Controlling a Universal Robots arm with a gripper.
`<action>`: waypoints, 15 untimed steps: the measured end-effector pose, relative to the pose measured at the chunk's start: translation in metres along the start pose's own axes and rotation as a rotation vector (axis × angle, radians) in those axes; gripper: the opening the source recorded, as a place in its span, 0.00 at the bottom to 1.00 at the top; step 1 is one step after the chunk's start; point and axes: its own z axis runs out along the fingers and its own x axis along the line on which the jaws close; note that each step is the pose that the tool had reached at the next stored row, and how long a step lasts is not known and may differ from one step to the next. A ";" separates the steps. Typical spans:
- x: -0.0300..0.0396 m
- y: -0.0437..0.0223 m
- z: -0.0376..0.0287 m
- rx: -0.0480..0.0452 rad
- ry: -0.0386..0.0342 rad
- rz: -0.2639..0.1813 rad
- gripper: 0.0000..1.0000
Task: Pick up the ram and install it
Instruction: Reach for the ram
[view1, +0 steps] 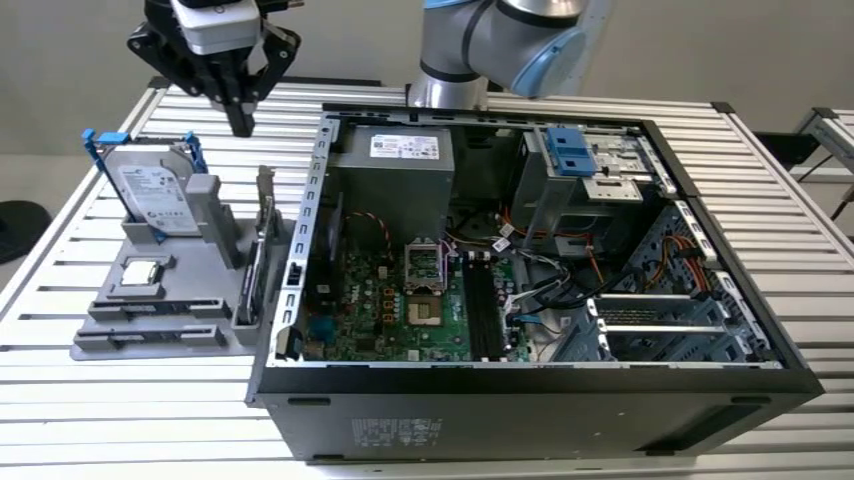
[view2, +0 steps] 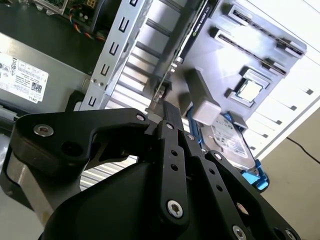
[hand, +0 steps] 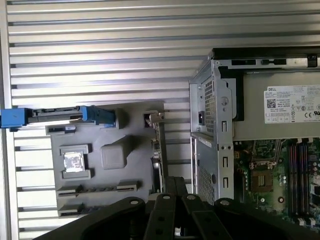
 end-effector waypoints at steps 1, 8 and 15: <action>0.0012 -0.0001 0.0000 0.0000 0.0000 0.000 0.00; 0.0093 -0.0005 -0.0002 0.0000 0.0000 -0.001 0.00; 0.0175 -0.0010 -0.0004 0.0000 0.0001 -0.002 0.00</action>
